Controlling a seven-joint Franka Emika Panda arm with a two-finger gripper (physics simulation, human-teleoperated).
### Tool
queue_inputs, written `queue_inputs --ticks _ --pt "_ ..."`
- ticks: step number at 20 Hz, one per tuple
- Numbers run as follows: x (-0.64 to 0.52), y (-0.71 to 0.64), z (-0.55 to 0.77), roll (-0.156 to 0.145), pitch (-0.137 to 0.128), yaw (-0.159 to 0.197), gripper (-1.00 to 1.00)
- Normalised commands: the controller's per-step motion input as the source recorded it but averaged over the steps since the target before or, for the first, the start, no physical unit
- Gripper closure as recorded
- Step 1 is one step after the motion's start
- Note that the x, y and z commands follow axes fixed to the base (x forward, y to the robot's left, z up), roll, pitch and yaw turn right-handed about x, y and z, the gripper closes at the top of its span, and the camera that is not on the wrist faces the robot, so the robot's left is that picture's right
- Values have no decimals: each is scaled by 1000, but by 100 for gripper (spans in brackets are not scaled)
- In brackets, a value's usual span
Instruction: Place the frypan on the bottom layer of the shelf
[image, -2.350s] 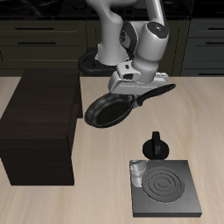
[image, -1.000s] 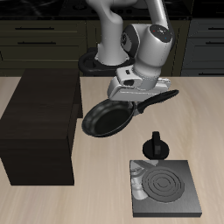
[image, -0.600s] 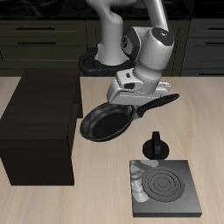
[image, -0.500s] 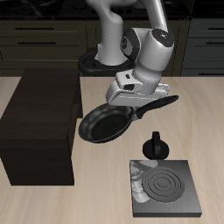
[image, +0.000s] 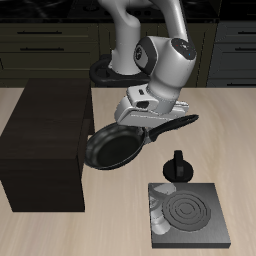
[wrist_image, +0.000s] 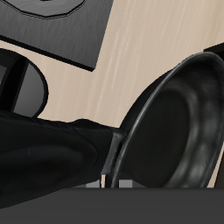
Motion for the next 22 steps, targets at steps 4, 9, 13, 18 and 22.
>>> queue_inputs --ticks 4,9,13,18,22 --pt "105 -62 66 -9 -28 31 100" --pt "194 -274 -13 -49 2 -5 100" --pt "209 -433 -124 -73 22 5 100" --pt "136 -383 -138 -59 12 11 100" --pt "58 -303 -63 -54 9 -11 100"
